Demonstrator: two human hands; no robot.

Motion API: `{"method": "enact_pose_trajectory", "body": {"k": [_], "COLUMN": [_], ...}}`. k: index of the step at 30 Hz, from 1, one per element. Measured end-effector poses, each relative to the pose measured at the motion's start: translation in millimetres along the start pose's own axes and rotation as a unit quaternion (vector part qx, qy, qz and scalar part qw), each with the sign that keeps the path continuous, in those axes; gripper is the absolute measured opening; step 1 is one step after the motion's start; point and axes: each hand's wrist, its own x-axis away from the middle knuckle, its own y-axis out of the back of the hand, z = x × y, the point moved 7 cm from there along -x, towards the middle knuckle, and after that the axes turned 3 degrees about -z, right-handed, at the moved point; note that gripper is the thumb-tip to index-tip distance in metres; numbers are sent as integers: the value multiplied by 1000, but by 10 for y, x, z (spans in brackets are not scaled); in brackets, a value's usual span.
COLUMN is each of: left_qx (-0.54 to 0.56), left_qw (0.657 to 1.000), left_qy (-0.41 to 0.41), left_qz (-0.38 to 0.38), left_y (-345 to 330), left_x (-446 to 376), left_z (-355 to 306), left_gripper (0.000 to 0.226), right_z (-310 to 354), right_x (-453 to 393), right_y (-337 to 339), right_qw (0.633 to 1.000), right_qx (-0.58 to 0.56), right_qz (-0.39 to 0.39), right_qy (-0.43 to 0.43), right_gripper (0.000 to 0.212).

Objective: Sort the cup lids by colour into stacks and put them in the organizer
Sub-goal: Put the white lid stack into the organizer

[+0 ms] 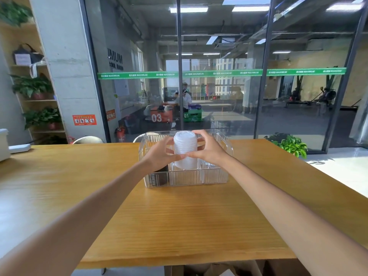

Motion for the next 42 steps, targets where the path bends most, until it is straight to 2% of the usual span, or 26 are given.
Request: {"method": "enact_pose_trajectory", "body": {"k": [5, 9, 19, 26, 32, 42], "left_qx": [-37, -49, -105, -186, -205, -239], "left_qw": [999, 998, 994, 983, 979, 971], "left_qy": [-6, 19, 0, -7, -7, -7], "left_qz": [-16, -32, 0, 1, 0, 26], "left_y": [-53, -56, -74, -113, -141, -238], "left_x": [-91, -147, -207, -267, -304, -281], "left_z": [90, 200, 346, 313, 319, 381], "left_gripper": [87, 96, 98, 97, 87, 90], "right_z": [-52, -45, -200, -319, -380, -465], "right_x": [-94, -167, -220, -231, -206, -199], "right_y": [-61, -103, -211, -236, -244, -330], "right_qw": [1000, 998, 995, 992, 989, 981], "right_qx": [14, 53, 99, 119, 150, 193], "right_qz": [-2, -1, 16, 30, 15, 24], "right_qy": [3, 17, 3, 1, 10, 21], "right_gripper": [87, 94, 90, 84, 80, 76]}}
